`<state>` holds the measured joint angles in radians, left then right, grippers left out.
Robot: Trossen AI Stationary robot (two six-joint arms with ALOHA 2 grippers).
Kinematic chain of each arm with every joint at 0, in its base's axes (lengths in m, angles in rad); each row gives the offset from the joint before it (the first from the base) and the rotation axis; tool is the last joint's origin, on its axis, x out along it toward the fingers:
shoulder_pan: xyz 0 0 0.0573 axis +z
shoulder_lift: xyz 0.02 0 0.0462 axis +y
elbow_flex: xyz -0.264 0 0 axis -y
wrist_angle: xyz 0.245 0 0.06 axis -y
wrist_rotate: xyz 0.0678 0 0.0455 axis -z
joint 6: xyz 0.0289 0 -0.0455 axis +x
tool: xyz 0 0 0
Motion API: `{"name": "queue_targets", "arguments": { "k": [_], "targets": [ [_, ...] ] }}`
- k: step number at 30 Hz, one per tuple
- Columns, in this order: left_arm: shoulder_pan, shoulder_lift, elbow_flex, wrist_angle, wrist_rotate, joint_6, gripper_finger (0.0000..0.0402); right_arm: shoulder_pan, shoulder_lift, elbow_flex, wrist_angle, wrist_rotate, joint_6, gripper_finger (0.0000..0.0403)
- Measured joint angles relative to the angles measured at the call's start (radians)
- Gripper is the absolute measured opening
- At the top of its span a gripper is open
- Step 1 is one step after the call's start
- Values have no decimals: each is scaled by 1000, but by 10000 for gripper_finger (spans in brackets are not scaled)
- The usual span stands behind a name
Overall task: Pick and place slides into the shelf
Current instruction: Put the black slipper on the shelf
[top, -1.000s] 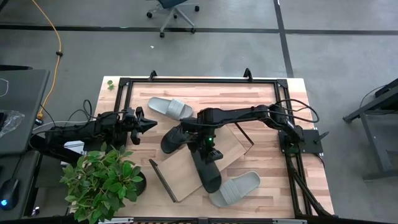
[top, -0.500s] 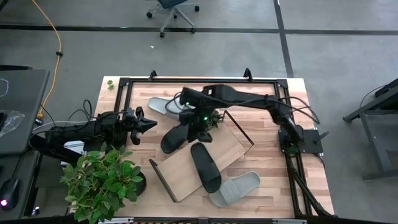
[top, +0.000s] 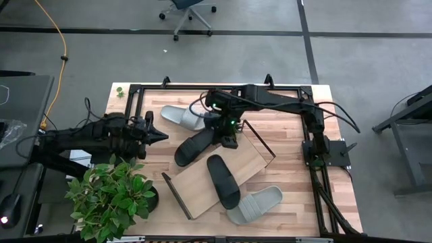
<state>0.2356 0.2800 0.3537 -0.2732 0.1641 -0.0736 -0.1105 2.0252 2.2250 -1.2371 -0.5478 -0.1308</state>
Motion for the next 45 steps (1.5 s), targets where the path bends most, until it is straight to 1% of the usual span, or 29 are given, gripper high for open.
{"name": "queue_targets", "arguments": {
  "k": [7,9,11,14,17,20,23,26,29,32,35,38,40,42,45],
  "targets": [
    [1,286,292,-223,-33,252,5,-83,-54,0,-15,11,28,29],
    [1,374,353,-295,-32,327,5,-102,-83,0,-20,30,29,29],
    [7,459,398,-326,-18,377,5,-115,-108,0,-32,53,29,29],
    [64,560,438,-347,57,434,5,-135,-144,-5,-33,99,22,29],
    [153,642,465,-348,149,459,5,-153,-191,-66,6,114,27,29],
    [244,689,496,-363,239,507,5,-164,-267,-215,103,126,57,29],
    [311,719,515,-392,300,569,5,-167,-379,-439,248,130,113,29],
    [351,728,529,-387,362,616,5,-170,-507,-672,408,133,192,29],
    [369,740,536,-382,378,620,5,-186,-638,-871,546,137,295,29],
    [367,750,538,-372,378,623,5,-209,-758,-1025,654,141,394,29],
    [366,771,538,-375,381,624,5,-227,-860,-1133,741,141,470,29],
    [367,801,538,-375,385,624,6,-239,-941,-1205,760,153,506,29],
    [367,822,538,-371,405,628,13,-244,-989,-1244,756,165,519,29],
    [367,842,538,-358,430,629,30,-249,-1033,-1279,753,182,527,29],
    [366,863,538,-348,459,630,71,-250,-1090,-1336,742,212,539,29]
  ]
}}
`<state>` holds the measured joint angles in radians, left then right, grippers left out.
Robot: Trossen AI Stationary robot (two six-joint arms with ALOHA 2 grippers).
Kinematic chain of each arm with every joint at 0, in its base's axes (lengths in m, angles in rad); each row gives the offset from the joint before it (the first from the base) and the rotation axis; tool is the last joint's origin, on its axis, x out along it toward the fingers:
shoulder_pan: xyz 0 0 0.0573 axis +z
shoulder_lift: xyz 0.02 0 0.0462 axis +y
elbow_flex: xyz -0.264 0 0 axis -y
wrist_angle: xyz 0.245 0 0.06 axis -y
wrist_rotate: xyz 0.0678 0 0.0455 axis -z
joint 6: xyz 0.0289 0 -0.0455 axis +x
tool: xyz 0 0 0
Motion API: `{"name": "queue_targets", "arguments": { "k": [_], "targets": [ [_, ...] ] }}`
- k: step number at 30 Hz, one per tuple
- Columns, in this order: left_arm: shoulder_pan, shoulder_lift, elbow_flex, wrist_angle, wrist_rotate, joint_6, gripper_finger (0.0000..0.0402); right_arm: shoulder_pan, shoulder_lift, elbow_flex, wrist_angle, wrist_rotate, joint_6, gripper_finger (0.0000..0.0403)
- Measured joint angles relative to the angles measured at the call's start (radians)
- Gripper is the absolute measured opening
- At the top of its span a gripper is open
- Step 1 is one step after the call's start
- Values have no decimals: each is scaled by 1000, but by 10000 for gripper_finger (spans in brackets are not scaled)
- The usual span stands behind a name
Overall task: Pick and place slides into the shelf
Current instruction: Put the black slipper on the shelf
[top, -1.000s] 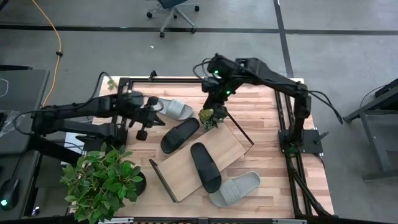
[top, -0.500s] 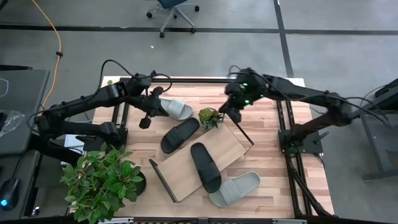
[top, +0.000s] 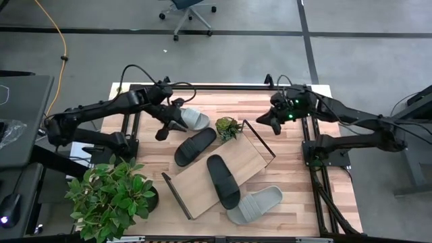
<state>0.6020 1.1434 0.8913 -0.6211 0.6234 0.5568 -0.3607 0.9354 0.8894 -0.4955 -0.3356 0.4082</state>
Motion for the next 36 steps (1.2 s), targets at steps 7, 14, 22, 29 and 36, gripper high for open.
{"name": "queue_targets", "arguments": {
  "k": [7,14,22,29,36],
  "targets": [
    [0,51,0,-3,13,22,154,0,-123,-169,-5,47,93,29],
    [0,112,0,5,13,41,188,1,-226,-285,21,15,213,29],
    [-1,186,0,28,14,65,190,1,-321,-289,30,82,188,29],
    [-65,267,0,43,-11,117,190,1,-368,-290,20,106,179,29],
    [-111,339,45,44,-38,121,190,1,-367,-290,17,107,177,29]
  ]
}}
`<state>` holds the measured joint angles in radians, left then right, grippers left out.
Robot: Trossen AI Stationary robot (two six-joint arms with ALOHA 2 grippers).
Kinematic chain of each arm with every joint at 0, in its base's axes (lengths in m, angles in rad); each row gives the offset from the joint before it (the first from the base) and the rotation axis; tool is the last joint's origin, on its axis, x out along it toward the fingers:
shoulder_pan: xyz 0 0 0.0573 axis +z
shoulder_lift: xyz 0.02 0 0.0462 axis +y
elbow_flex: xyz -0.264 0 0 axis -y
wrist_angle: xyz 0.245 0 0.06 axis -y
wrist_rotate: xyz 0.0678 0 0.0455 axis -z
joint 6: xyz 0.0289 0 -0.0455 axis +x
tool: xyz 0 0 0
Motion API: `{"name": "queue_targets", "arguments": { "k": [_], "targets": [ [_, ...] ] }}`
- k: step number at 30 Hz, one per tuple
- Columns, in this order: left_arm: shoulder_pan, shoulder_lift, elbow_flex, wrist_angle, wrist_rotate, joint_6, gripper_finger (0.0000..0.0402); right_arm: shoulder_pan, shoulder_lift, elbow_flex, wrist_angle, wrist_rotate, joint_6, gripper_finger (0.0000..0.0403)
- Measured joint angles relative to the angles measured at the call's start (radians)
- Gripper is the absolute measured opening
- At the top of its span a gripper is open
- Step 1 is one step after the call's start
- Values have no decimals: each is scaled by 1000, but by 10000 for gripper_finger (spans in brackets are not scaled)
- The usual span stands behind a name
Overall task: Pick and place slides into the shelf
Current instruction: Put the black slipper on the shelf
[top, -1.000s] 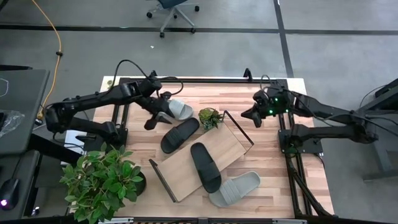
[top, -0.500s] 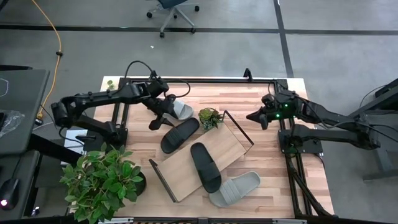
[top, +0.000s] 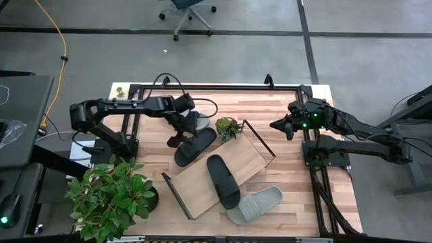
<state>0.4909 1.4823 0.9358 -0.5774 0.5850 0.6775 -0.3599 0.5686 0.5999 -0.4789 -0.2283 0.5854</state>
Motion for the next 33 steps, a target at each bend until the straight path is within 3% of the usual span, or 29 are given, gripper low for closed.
{"name": "queue_targets", "arguments": {
  "k": [4,9,14,33],
  "targets": [
    [-2,66,66,-26,-2,14,190,0,0,0,-3,0,-7,29],
    [-3,171,164,-220,-2,130,190,0,-1,0,-8,-7,-8,29],
    [-3,236,217,-288,-2,192,190,0,-1,0,-12,-7,-16,29],
    [-3,331,242,-363,-22,272,190,0,0,0,-18,-6,-37,29]
  ]
}}
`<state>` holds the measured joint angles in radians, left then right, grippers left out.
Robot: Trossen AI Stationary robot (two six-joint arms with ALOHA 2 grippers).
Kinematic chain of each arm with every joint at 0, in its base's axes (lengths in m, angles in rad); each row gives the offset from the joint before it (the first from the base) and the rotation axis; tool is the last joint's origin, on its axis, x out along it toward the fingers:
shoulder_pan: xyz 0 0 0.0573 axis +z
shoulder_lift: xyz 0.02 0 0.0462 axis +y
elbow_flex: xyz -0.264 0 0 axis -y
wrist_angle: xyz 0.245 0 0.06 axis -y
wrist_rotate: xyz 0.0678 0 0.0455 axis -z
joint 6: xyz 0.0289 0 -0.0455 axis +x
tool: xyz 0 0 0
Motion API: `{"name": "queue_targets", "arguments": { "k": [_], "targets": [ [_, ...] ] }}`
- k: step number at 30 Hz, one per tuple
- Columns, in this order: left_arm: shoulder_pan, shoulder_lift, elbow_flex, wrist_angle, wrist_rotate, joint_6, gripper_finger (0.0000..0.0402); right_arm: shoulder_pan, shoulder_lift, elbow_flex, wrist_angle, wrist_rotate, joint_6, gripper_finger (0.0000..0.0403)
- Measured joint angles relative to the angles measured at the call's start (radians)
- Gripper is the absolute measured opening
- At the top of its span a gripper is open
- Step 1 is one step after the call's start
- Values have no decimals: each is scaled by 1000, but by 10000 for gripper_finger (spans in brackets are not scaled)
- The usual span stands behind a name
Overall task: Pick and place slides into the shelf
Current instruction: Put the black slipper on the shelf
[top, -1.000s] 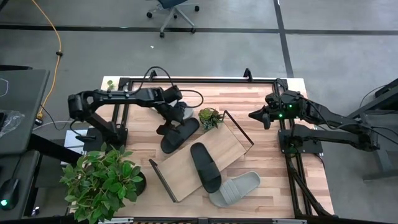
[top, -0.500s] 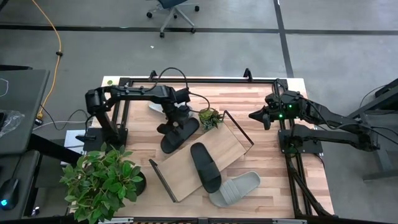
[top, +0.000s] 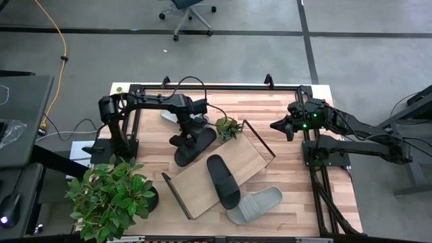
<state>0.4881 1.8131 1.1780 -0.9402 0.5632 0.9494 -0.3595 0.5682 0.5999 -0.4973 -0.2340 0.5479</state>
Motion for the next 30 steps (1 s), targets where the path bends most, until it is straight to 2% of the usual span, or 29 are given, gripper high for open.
{"name": "queue_targets", "arguments": {
  "k": [15,30],
  "targets": [
    [-14,39,-1,-40,30,41,180,0,0,0,-3,29,-12,29],
    [-16,37,1,-55,26,41,45,0,0,0,-11,66,-25,29]
  ]
}}
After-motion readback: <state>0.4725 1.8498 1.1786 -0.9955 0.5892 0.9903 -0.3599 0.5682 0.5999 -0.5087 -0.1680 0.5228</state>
